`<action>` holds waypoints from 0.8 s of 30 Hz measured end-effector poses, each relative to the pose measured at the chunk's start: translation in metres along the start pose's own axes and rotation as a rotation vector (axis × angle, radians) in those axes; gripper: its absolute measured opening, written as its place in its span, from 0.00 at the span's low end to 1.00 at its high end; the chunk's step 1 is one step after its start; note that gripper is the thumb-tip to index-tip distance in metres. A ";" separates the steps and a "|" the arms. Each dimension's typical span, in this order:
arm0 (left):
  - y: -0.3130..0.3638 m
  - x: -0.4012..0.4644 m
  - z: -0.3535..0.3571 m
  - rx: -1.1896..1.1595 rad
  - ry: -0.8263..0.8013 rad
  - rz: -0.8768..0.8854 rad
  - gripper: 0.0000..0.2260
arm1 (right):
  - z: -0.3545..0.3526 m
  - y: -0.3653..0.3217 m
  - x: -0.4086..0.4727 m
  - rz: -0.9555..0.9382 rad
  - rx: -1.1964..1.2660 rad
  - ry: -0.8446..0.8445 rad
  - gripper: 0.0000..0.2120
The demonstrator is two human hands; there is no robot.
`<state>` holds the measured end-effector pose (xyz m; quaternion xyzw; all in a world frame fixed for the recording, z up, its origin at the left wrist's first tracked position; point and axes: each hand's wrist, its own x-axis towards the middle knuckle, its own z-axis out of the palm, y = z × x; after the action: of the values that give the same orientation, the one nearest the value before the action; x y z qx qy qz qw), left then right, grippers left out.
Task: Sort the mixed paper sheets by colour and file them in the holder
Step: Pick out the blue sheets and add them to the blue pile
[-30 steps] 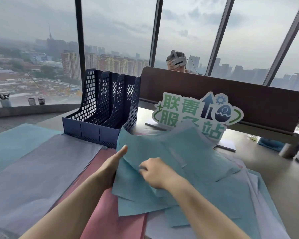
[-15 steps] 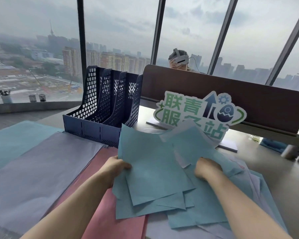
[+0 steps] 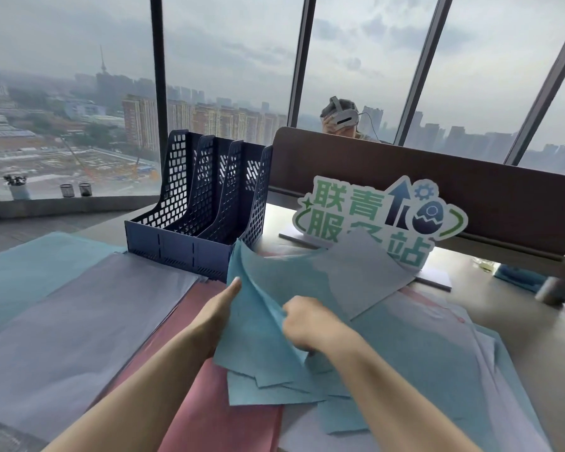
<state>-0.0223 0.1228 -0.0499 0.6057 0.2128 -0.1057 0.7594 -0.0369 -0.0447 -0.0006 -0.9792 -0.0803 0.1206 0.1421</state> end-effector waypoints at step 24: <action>-0.006 0.004 0.000 0.177 0.011 0.111 0.10 | -0.034 0.191 0.002 0.525 -0.024 0.073 0.19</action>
<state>-0.0209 0.1219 -0.0570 0.6819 0.1729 -0.0787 0.7063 -0.0022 -0.2343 -0.0262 -0.9718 0.1804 0.1168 0.0972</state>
